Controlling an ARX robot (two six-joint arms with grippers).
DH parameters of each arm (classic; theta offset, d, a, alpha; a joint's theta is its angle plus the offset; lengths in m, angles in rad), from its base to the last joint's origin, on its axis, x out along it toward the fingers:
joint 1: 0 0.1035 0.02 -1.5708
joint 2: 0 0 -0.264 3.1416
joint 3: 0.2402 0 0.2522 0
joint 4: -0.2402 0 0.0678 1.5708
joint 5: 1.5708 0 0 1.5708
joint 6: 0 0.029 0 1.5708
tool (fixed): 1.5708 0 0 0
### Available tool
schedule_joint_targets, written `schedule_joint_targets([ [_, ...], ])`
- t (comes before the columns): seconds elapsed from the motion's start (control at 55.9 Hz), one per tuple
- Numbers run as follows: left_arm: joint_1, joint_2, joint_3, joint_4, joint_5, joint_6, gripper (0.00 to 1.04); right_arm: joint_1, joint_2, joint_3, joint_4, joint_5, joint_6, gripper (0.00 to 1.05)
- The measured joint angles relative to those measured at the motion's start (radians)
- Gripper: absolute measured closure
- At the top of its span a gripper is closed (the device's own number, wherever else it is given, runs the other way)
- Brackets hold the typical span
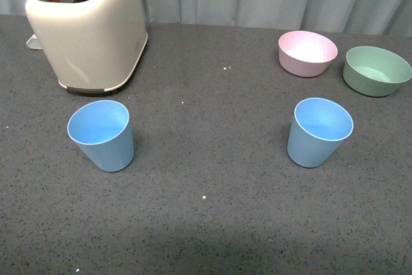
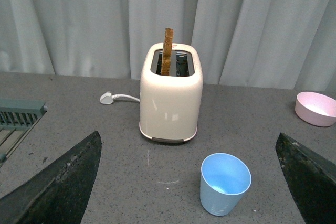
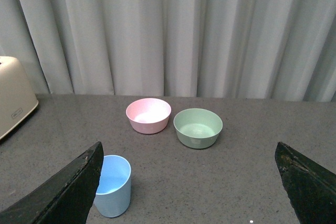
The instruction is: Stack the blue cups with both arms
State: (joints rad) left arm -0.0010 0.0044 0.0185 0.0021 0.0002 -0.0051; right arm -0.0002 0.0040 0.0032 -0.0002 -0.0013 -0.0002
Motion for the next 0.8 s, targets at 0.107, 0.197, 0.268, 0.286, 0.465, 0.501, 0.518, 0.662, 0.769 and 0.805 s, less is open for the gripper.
schedule_joint_targets([
  [0.107, 0.000, 0.000, 0.000, 0.000, 0.000, 0.000, 0.07, 0.000, 0.000, 0.000, 0.000, 0.000, 0.000, 0.10],
  [0.197, 0.000, 0.000, 0.000, 0.000, 0.000, 0.000, 0.07, 0.000, 0.000, 0.000, 0.000, 0.000, 0.000, 0.10],
  [0.268, 0.000, 0.000, 0.000, 0.000, 0.000, 0.000, 0.07, 0.000, 0.000, 0.000, 0.000, 0.000, 0.000, 0.10],
  [0.286, 0.000, 0.000, 0.000, 0.000, 0.000, 0.000, 0.07, 0.000, 0.000, 0.000, 0.000, 0.000, 0.000, 0.10],
  [0.465, 0.000, 0.000, 0.000, 0.000, 0.000, 0.000, 0.07, 0.000, 0.000, 0.000, 0.000, 0.000, 0.000, 0.10],
  [0.501, 0.000, 0.000, 0.000, 0.000, 0.000, 0.000, 0.07, 0.000, 0.000, 0.000, 0.000, 0.000, 0.000, 0.10],
  [0.518, 0.000, 0.000, 0.000, 0.000, 0.000, 0.000, 0.07, 0.000, 0.000, 0.000, 0.000, 0.000, 0.000, 0.10],
  [0.662, 0.000, 0.000, 0.000, 0.000, 0.000, 0.000, 0.07, 0.000, 0.000, 0.000, 0.000, 0.000, 0.000, 0.10],
  [0.769, 0.000, 0.000, 0.000, 0.000, 0.000, 0.000, 0.07, 0.000, 0.000, 0.000, 0.000, 0.000, 0.000, 0.10],
  [0.805, 0.000, 0.000, 0.000, 0.000, 0.000, 0.000, 0.07, 0.000, 0.000, 0.000, 0.000, 0.000, 0.000, 0.10],
])
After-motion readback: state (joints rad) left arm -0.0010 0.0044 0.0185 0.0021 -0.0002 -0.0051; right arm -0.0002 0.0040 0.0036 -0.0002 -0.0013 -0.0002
